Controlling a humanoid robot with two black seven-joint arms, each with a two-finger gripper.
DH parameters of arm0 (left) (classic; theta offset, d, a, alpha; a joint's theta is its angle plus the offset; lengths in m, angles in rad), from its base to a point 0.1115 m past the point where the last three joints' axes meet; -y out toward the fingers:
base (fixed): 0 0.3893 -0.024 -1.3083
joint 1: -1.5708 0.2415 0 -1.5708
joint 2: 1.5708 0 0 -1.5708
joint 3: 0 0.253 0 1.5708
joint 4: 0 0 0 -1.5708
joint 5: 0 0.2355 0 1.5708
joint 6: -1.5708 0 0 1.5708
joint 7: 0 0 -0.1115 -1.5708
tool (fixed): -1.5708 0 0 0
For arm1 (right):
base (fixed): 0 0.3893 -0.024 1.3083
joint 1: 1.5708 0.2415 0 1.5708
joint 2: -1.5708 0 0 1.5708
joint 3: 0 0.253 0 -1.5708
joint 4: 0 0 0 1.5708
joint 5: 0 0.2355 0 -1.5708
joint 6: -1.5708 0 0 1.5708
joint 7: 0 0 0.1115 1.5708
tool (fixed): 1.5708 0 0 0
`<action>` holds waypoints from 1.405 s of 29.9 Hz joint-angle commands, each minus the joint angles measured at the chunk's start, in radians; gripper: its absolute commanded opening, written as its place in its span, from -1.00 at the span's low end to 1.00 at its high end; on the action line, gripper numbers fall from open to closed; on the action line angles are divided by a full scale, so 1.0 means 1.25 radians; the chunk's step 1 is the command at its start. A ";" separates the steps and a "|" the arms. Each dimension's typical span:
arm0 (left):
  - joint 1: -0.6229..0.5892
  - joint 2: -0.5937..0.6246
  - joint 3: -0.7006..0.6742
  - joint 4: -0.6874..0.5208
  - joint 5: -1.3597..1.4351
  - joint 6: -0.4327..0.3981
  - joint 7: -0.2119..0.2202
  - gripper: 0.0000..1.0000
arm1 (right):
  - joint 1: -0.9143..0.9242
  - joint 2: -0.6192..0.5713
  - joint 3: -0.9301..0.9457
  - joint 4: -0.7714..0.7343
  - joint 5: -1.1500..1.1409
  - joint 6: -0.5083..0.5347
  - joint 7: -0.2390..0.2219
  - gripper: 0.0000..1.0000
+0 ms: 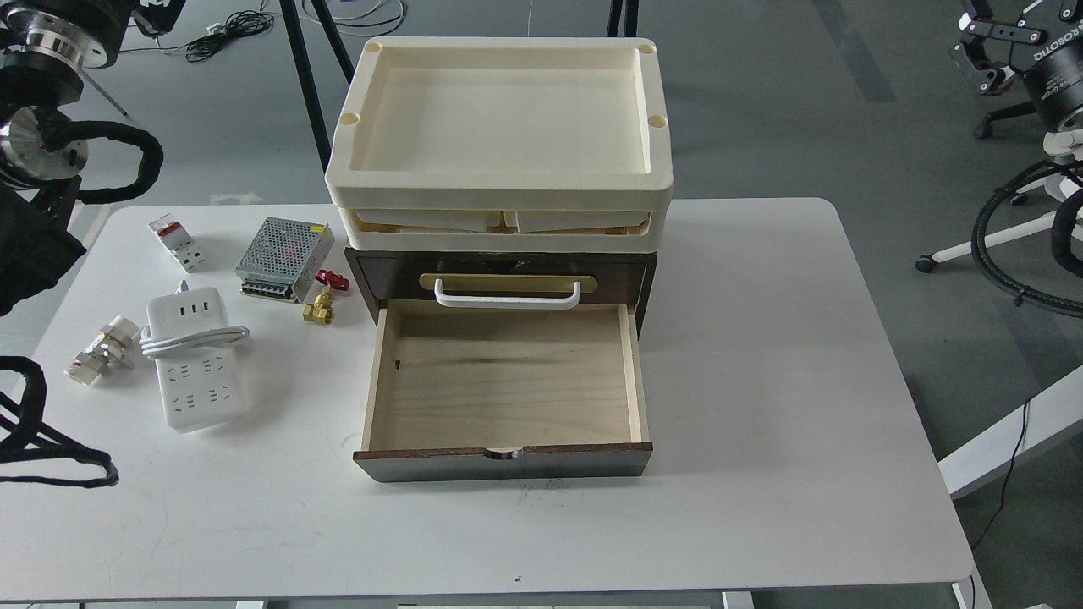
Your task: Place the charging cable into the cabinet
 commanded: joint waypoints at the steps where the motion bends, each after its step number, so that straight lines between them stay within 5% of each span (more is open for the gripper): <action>1: 0.012 0.002 0.005 0.000 0.002 0.000 0.002 1.00 | -0.001 0.002 0.001 0.003 0.000 0.002 -0.001 0.99; 9: 0.010 0.001 -0.026 0.006 -0.009 0.000 -0.003 1.00 | 0.005 0.004 0.009 0.003 0.000 0.002 -0.001 0.99; 15: -0.004 0.007 -0.049 0.021 -0.021 0.000 -0.047 1.00 | 0.007 0.008 0.008 0.003 0.000 0.002 -0.001 0.99; 17: -0.002 0.004 -0.059 0.020 -0.023 0.000 -0.103 1.00 | 0.008 0.009 0.008 0.003 0.000 0.002 -0.001 0.99; 29: 0.000 0.074 -0.058 -0.026 -0.009 0.000 -0.103 0.99 | 0.024 -0.007 0.009 0.003 0.000 0.002 -0.001 0.99; 32: -0.010 0.140 -0.037 -0.193 0.035 0.000 -0.103 0.99 | 0.024 -0.015 0.009 0.003 0.000 0.002 -0.001 0.99; 38: 0.006 0.401 -0.027 -0.739 0.252 0.000 -0.103 0.99 | 0.023 -0.018 0.009 0.001 0.000 0.001 -0.003 0.99; 42: 0.005 0.530 0.013 -0.875 0.360 0.000 -0.103 0.99 | 0.022 -0.025 0.009 -0.001 0.000 0.001 -0.002 0.99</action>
